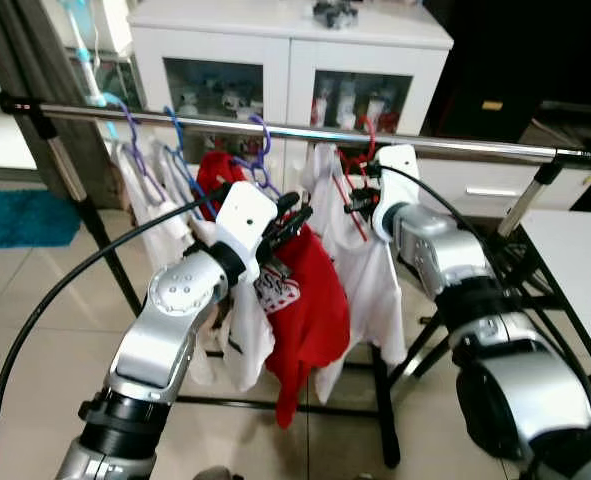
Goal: Hang hanger
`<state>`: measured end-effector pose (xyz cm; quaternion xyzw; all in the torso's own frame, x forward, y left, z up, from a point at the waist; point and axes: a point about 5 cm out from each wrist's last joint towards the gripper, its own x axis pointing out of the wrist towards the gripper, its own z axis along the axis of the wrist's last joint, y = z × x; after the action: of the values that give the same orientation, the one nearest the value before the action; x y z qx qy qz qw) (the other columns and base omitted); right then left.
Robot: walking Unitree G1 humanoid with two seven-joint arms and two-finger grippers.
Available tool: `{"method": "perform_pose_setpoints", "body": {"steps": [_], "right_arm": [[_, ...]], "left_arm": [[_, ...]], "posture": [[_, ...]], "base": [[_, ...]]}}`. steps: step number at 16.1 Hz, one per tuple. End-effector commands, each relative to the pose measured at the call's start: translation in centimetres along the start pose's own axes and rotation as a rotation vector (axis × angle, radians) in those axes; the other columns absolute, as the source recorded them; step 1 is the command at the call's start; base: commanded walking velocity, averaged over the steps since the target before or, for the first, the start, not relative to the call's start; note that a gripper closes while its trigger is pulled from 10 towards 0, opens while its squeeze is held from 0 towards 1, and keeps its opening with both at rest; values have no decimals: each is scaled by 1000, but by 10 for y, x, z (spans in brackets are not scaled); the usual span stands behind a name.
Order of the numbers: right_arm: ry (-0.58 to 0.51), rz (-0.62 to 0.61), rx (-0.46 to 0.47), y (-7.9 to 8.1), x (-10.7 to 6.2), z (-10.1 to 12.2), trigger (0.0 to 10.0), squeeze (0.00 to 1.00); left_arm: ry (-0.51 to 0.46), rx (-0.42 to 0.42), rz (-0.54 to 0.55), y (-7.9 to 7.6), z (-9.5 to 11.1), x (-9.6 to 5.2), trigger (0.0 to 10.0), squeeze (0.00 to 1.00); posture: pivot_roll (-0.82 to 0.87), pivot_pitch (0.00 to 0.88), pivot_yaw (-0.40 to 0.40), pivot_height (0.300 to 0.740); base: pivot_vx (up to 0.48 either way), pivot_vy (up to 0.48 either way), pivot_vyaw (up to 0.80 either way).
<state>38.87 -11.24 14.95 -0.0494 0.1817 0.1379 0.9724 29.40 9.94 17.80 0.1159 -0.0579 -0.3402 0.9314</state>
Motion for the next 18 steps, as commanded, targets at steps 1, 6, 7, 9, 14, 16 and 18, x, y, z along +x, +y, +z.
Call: {"method": "perform_pose_setpoints", "body": {"steps": [1, 6, 7, 9, 14, 16, 18], "right_arm": [[-3, -3, 12, -4, 1, 4, 10000, 0], [61, 23, 27, -4, 3, -12, 10000, 0], [59, 26, 26, -4, 3, -11, 10000, 0], [51, 29, 10, -7, 2, -11, 10000, 643], [-88, 93, -18, -20, -22, 0, 10000, 1000], [-115, 141, -6, -21, -35, 2, 10000, 1000], [-162, 196, 19, -20, -61, 1, 10000, 1000]], "left_arm": [[-17, 2, -18, -2, 6, 1, 10000, 0], [-46, -28, 3, 0, 10, 2, 10000, 0], [-54, -34, 12, 2, 11, 3, 10000, 0], [-59, -37, 18, 3, 12, 4, 10000, 0], [-61, -136, 57, 6, 9, 1, 10000, 0], [-51, -140, 68, 7, 7, -1, 10000, 0], [-35, -127, 74, 5, 2, -1, 10000, 0]], "posture": [[38, 0, -37, 740], [34, 0, -32, 740], [34, 0, -32, 740], [32, 0, -34, 740], [22, 0, -34, 740], [12, 0, -29, 740], [-1, 0, -24, 740]], "base": [[0, 0, 0], [0, 0, 0], [0, 0, 0], [0, 0, 0], [0, 0, 0], [0, 0, 0], [0, 0, 0]]}}
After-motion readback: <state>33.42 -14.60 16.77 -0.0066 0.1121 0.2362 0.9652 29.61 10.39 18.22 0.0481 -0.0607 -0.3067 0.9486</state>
